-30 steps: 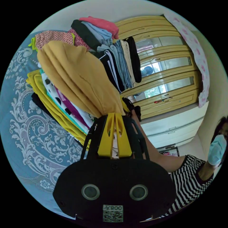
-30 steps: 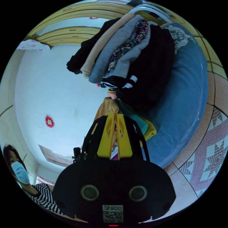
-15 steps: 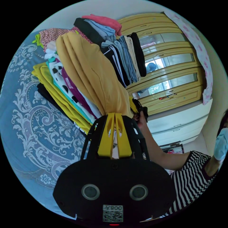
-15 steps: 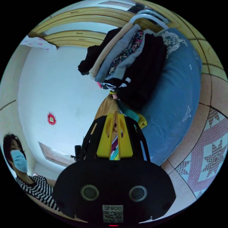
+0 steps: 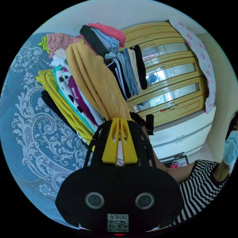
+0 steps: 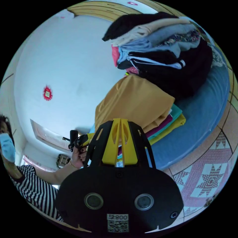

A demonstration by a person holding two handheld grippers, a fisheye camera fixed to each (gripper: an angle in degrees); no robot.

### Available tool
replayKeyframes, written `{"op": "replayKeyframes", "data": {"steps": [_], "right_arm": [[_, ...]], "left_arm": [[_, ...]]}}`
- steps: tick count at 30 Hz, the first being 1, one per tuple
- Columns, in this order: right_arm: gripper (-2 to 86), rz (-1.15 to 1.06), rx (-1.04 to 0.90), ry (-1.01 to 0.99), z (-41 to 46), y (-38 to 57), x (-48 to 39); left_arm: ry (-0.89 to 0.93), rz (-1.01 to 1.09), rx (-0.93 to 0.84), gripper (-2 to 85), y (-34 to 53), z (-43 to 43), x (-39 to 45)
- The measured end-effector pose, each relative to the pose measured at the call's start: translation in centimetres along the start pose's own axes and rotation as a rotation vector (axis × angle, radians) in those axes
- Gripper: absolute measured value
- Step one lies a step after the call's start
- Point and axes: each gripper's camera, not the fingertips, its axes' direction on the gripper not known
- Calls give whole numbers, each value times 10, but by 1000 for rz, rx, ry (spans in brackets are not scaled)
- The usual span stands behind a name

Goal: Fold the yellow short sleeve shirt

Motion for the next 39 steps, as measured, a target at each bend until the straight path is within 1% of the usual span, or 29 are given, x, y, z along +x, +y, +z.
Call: {"op": "replayKeyframes", "data": {"steps": [2, 4, 6, 10, 12, 14, 16, 18, 19, 21, 23, 24, 26, 29, 31, 34, 39], "right_arm": [[2, -83, 38, 10, -2, -6, -40], [2, -113, -5, 60, 8, -16, -66], [2, -140, -37, 57, 17, -27, -94], [5, -345, -6, 73, 34, -57, -197], [8, -441, -24, 88, 52, -75, -243], [15, -568, -71, 127, 87, -107, -303], [29, -638, -131, 166, 117, -138, -347], [52, -696, -142, 228, 147, -171, -387], [64, -713, -147, 290, 170, -193, -409], [76, -702, -200, 369, 212, -229, -434], [83, -643, -344, 439, 276, -275, -453], [83, -629, -391, 466, 292, -284, -456], [84, -601, -518, 623, 353, -310, -470], [84, -537, -615, 821, 407, -333, -478], [84, -492, -642, 865, 427, -343, -482], [79, -421, -661, 843, 445, -358, -491], [26, -371, -698, 950, 454, -367, -502]], "left_arm": [[-23, 32, 31, 2, 0, -17, 8], [-60, 45, 28, 2, -1, -27, 10], [-95, 12, -58, 2, -1, -30, 2], [-30, 22, 21, 3, 19, -62, 8], [-32, 31, 31, 3, 41, -85, 6], [-34, -3, 19, 4, 62, -100, -3], [-18, -50, 12, 6, 85, -116, -13], [0, -110, 29, 9, 117, -138, -24], [3, -120, 37, 10, 124, -144, -26], [15, -143, 61, 14, 148, -163, -28], [25, -152, 70, 15, 163, -175, -26], [36, -151, 70, 16, 171, -181, -23], [46, -134, 67, 16, 182, -188, -14], [63, -98, 53, 13, 196, -198, 3], [80, -75, 52, 10, 204, -203, 14], [106, -55, 49, 6, 218, -210, 31], [142, -69, 66, 3, 245, -219, 58]]}}
